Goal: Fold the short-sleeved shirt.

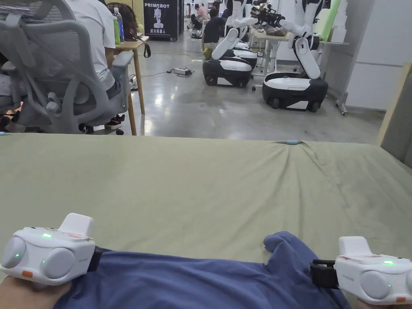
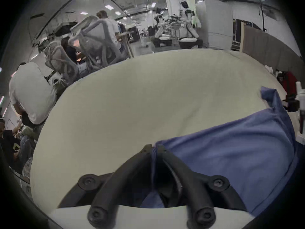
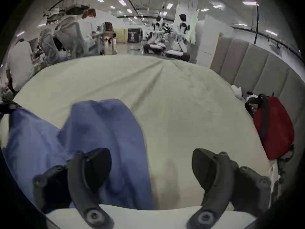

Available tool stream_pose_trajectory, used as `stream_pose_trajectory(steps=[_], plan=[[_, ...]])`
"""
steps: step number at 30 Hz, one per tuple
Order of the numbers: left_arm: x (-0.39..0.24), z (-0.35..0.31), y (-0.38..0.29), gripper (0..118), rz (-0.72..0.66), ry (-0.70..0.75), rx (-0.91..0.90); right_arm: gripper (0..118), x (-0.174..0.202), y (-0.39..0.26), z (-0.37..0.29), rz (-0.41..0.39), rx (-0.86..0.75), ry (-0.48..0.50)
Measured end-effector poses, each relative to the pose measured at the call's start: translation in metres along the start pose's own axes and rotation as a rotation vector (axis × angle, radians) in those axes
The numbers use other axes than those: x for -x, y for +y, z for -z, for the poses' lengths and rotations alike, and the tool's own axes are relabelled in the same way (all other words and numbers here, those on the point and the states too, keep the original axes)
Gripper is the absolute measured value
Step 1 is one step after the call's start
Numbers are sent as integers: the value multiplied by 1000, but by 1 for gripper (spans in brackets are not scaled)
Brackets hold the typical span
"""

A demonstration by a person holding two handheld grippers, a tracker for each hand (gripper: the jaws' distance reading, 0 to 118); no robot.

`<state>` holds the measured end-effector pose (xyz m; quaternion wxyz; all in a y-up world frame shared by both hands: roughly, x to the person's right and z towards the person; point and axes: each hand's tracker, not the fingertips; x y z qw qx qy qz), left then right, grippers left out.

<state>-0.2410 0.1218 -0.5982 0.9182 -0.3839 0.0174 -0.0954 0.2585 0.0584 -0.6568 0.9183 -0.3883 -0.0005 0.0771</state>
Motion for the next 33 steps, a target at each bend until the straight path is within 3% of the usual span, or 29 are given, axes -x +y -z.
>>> stream_pose_trajectory(steps=[2,5,7,8,10,13,16,20,27,31,33], plan=[[-2,-5,0,1,3,-7,-6,100,7,-3,16,2,97,11],[-3,-2,-2,1,5,-9,-5,74,13,-4,5,34,65,33],[-2,2,-3,1,-11,-22,-3,0,19,-4,-5,10,22,39],[-4,0,-4,1,-12,-22,-5,0,26,-9,-7,-16,-4,-26],[-6,-6,-5,1,-18,-20,-11,0,32,-13,-9,43,50,63],[-5,-30,-9,1,-42,-20,-51,0,29,-15,-41,19,-68,-19],[2,-65,-14,1,-47,-23,-89,0,20,-13,-93,50,-122,33],[15,-119,-35,1,-87,-35,-135,0,16,-33,-159,27,-191,34],[40,-195,-123,2,-160,-51,-150,0,5,-105,-247,-13,-227,52],[46,-193,-182,2,-193,-66,-46,0,9,-159,-255,-80,-165,19],[47,-184,-208,2,-220,-69,-1,0,9,-182,-249,-74,-113,1]])
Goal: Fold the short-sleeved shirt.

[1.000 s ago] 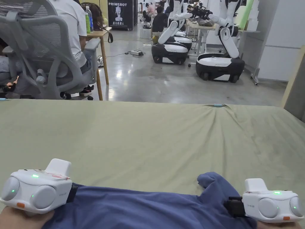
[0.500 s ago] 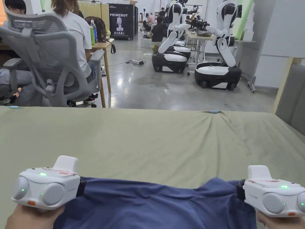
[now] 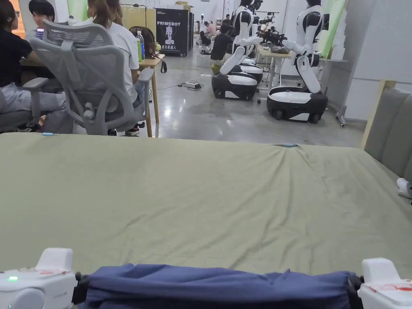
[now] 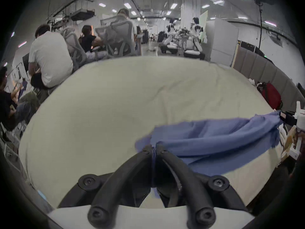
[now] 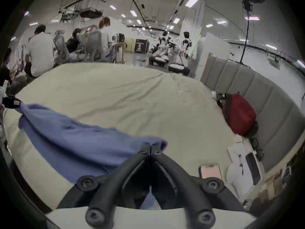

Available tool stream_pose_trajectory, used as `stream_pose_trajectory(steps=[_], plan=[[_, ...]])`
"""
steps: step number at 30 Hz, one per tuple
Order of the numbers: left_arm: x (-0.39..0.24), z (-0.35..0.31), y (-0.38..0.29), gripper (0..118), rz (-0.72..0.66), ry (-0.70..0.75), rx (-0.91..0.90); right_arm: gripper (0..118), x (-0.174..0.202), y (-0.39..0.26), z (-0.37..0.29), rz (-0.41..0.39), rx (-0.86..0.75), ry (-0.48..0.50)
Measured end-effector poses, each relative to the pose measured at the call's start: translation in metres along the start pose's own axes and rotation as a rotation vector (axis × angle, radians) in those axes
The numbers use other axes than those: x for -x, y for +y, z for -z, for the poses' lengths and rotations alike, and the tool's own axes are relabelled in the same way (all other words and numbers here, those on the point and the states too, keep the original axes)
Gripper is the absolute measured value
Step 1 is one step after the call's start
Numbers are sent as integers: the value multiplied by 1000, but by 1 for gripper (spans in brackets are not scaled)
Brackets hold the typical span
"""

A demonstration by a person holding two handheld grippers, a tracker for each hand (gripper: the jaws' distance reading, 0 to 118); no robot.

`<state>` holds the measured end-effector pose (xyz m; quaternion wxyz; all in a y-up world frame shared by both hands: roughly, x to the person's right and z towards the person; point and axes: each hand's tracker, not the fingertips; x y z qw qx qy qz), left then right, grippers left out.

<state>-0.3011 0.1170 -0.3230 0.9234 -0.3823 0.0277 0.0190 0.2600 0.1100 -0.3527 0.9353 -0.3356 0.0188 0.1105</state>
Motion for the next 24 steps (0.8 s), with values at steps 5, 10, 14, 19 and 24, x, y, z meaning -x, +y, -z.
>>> stream_pose_trajectory(steps=[5,10,14,19,24], plan=[[-9,-1,-14,11,-40,40,-33,1,2,-14,1,40,18,4],[-67,-33,11,108,39,-12,-243,110,42,26,-43,44,-155,78],[-120,-50,13,103,126,-8,-449,103,87,39,-71,54,-344,144],[-156,-53,-3,0,212,100,-568,0,124,33,-81,-7,-459,76],[-146,-45,1,0,179,37,-506,0,133,39,-79,19,-449,107]])
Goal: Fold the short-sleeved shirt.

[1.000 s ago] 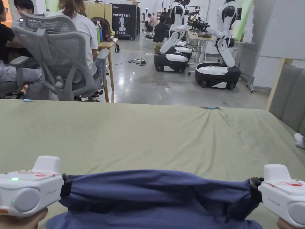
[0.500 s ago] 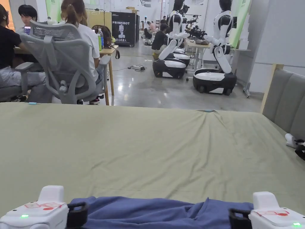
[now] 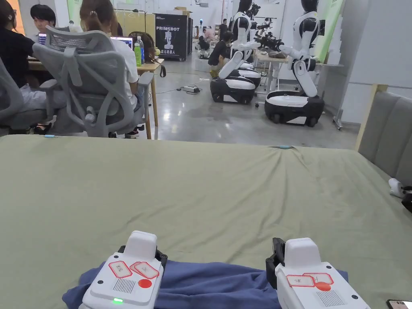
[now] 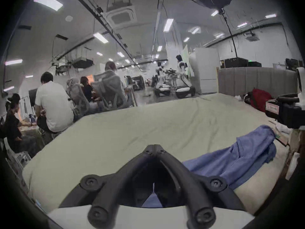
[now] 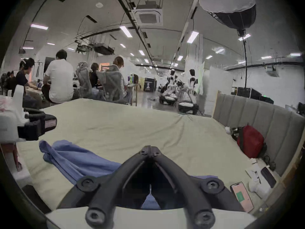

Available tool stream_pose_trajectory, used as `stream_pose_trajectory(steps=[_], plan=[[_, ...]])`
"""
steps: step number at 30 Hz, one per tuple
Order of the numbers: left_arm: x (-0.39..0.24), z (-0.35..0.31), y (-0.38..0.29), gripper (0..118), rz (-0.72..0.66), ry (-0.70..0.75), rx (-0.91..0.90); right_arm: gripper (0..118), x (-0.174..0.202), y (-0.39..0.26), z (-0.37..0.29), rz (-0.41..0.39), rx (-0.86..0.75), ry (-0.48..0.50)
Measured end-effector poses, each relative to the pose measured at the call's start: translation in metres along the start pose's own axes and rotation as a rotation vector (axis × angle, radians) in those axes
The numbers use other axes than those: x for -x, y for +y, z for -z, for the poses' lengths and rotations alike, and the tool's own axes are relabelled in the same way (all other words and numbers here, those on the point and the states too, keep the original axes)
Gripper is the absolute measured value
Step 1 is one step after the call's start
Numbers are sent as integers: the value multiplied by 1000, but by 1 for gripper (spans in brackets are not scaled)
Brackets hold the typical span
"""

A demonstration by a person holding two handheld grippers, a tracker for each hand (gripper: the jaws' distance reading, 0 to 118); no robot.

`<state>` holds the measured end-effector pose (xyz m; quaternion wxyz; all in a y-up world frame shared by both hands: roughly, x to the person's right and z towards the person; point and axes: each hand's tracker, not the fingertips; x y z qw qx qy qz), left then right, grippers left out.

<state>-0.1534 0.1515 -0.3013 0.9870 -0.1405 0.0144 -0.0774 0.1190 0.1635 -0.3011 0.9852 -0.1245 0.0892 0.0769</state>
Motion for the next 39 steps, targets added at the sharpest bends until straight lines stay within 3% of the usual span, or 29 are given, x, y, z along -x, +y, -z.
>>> stream_pose_trajectory(steps=[6,7,8,9,10,11,14,18,20,21,22,23,24,28,34,39], plan=[[87,17,-25,2,-248,90,122,0,11,1,9,-21,7,15],[102,19,-31,20,-310,95,128,0,12,1,11,-24,10,16],[120,21,-38,52,-399,61,151,0,15,2,13,-26,16,21],[137,24,-46,101,-492,37,185,0,18,1,17,-25,25,25],[147,23,-52,118,-558,37,202,0,21,0,19,-26,30,27],[162,21,-61,113,-627,26,164,0,24,0,22,-28,38,30],[190,35,-90,118,-835,-14,276,0,34,-1,25,-32,52,43],[194,64,-142,118,-1233,-324,374,0,41,-1,23,-39,67,54],[177,74,-153,114,-1323,-440,330,0,41,-1,20,-37,67,49],[171,77,-145,106,-1258,-426,300,0,40,0,19,-36,69,48],[167,79,-139,86,-1207,-411,293,0,40,1,19,-38,72,46],[157,83,-133,54,-1181,-404,290,0,40,1,19,-46,79,39],[151,88,-130,12,-1198,-398,307,0,40,2,18,-51,80,35],[144,95,-110,10,-1070,-295,308,0,38,2,18,-57,91,24],[186,86,-73,10,-780,-87,220,0,35,1,19,-68,101,21],[148,60,-28,10,-253,-38,126,0,32,3,18,-70,97,25]])
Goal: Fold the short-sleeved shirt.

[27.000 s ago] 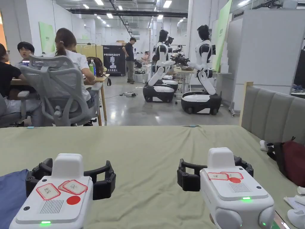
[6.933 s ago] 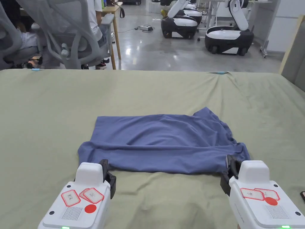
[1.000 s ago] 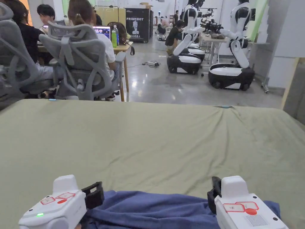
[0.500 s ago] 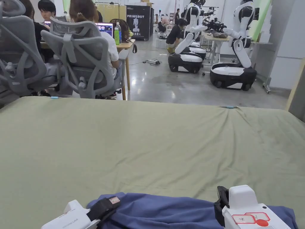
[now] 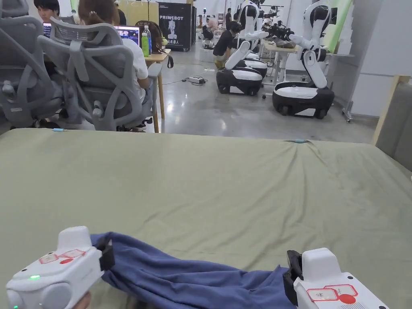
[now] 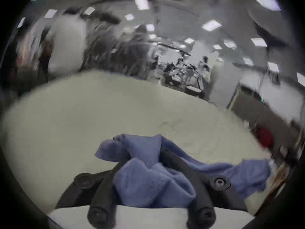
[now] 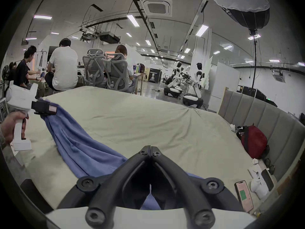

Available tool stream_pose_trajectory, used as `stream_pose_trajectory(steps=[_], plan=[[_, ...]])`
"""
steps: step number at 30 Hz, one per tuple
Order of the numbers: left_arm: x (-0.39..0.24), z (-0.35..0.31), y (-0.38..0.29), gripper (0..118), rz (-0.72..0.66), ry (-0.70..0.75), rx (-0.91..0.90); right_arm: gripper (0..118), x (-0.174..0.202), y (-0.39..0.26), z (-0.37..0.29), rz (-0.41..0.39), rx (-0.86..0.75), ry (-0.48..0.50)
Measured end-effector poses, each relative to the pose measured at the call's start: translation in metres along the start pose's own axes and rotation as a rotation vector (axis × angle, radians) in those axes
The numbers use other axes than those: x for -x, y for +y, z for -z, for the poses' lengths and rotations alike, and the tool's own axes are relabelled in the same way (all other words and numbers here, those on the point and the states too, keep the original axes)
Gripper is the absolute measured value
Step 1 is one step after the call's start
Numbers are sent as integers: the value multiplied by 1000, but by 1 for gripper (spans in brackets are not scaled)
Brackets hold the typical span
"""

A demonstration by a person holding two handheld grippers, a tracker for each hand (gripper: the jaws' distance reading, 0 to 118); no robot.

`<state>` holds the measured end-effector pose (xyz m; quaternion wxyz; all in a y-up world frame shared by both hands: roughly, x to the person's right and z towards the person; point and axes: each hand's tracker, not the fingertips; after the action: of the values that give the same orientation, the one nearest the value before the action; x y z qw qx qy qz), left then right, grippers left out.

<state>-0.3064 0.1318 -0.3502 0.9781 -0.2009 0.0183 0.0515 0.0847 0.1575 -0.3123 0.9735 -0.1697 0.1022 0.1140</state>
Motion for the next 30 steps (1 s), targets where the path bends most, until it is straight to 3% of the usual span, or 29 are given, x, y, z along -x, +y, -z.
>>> stream_pose_trajectory(steps=[5,8,10,12,13,15,16,21,24,25,26,28,29,30], plan=[[-122,-12,-16,10,484,-97,-74,0,-11,1,-7,9,-14,-5],[-184,2,-50,9,758,-134,12,0,-21,-3,-13,23,-17,-9],[-210,16,-71,9,863,-120,114,0,-28,-7,-18,31,-11,-13],[-212,30,-75,17,752,-104,174,0,-34,-12,-23,51,-3,-13],[-210,32,-70,33,672,-106,193,0,-36,-14,-26,57,-4,-11],[-199,25,-53,86,462,-199,176,0,-39,-18,-30,56,-6,-10],[-190,21,-44,100,335,-260,143,0,-41,-19,-31,56,-8,-9],[-141,1,-8,103,-212,-316,31,0,-50,-20,-34,88,-20,-3],[-140,13,-12,102,-176,-247,156,0,-51,-21,-34,111,-28,4],[-141,19,-17,95,-140,-195,197,0,-52,-21,-34,114,-27,5],[-143,26,-26,81,-114,-154,242,0,-52,-23,-34,118,-27,3],[-150,34,-45,14,-127,-152,323,0,-54,-27,-37,133,-26,0],[-154,35,-54,0,-150,-195,336,0,-55,-29,-37,143,-22,-1],[-160,36,-61,0,-167,-247,343,0,-55,-31,-37,148,-17,0]])
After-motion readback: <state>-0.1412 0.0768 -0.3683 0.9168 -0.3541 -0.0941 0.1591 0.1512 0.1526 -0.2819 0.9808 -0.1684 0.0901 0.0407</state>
